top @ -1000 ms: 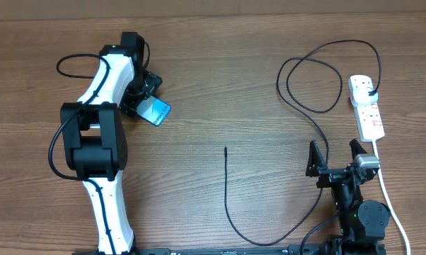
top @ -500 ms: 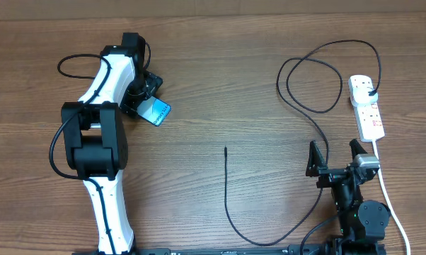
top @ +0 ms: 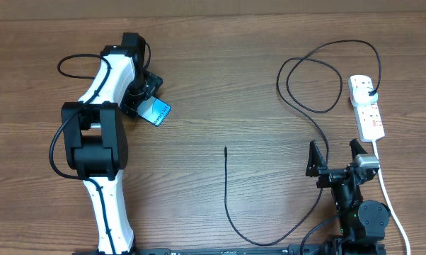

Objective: Plug charger to phone and switch on socket

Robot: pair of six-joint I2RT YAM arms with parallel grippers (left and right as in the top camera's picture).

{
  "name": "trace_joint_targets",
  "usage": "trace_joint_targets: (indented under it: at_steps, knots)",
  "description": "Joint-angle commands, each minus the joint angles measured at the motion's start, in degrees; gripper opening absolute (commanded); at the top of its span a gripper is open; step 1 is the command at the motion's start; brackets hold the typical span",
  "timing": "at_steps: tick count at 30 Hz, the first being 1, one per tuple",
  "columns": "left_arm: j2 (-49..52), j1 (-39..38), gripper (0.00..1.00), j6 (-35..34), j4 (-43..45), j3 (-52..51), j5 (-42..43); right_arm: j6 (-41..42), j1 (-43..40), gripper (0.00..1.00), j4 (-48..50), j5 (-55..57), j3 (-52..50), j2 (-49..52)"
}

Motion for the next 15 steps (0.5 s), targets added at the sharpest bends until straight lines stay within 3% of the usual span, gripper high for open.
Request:
trace_joint_targets:
  at_steps: [1, 15]
  knots:
    - [2.01, -0.44, 1.0, -0.81, -0.28, -0.63, -0.31, -0.24, 0.48, 1.0, 0.28, -0.11, -0.61, -0.61]
    - [2.01, -0.44, 1.0, -0.79, -0.66, -0.66, 1.9, -0.24, 0.48, 1.0, 0.28, -0.11, -0.61, -0.61]
